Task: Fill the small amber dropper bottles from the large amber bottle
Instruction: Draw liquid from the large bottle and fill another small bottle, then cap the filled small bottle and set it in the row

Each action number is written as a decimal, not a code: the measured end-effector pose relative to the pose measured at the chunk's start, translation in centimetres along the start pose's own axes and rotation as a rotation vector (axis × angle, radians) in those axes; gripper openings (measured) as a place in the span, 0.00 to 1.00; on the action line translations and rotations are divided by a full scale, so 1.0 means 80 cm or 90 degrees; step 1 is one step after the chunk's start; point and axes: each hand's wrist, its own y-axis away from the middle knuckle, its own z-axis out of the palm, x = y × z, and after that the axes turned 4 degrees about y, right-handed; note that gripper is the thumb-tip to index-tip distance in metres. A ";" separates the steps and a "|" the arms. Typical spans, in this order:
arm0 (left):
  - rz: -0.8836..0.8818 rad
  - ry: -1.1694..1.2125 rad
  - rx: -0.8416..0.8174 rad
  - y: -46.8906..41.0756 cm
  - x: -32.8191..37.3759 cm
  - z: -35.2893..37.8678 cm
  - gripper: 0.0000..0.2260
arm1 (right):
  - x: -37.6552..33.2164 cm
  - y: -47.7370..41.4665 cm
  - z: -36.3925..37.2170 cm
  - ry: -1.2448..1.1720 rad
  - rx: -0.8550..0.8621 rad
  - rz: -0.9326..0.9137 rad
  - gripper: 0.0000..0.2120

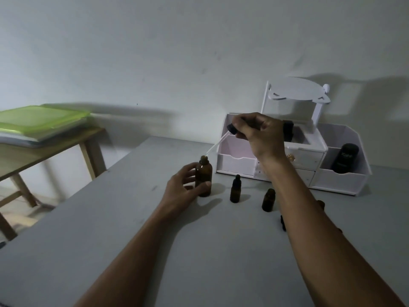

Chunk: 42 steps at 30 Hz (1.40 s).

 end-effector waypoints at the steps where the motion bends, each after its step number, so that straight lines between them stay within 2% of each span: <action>1: 0.000 -0.003 0.000 0.000 -0.001 0.000 0.27 | 0.002 0.000 0.002 0.003 -0.006 0.003 0.02; 4: 0.000 0.002 -0.001 -0.002 -0.004 -0.002 0.23 | 0.008 0.001 0.006 0.022 -0.016 0.003 0.03; 10: 0.001 0.015 -0.002 -0.004 -0.005 -0.003 0.22 | 0.000 -0.001 0.018 0.055 -0.061 -0.049 0.02; 14: -0.004 0.018 -0.005 -0.003 -0.004 -0.003 0.24 | -0.002 -0.006 0.036 0.102 -0.136 -0.077 0.05; 19: -0.010 0.027 0.000 -0.002 -0.001 -0.002 0.24 | 0.033 0.004 0.061 0.202 -0.226 -0.061 0.03; 24: -0.016 0.023 -0.003 -0.002 0.002 -0.003 0.25 | 0.050 0.010 0.065 0.266 -0.219 -0.055 0.04; 29: -0.018 0.015 -0.009 0.001 0.006 -0.004 0.26 | 0.038 0.014 0.044 0.276 -0.205 -0.047 0.17; 33: 0.077 -0.048 0.098 0.006 0.011 0.005 0.31 | 0.029 0.027 -0.019 0.289 -0.149 -0.081 0.11; 35: 0.147 -0.087 0.197 0.014 0.019 0.012 0.26 | 0.029 0.038 -0.056 0.325 -0.154 -0.080 0.07; 37: 0.206 -0.088 0.263 0.027 0.035 0.024 0.17 | 0.031 0.054 -0.089 0.385 -0.194 -0.059 0.09; 39: 0.231 -0.061 0.262 0.042 0.053 0.043 0.10 | 0.034 0.074 -0.118 0.461 -0.253 -0.012 0.13; 42: 0.212 -0.023 0.178 0.059 0.072 0.080 0.05 | 0.042 0.103 -0.142 0.563 -0.346 0.076 0.16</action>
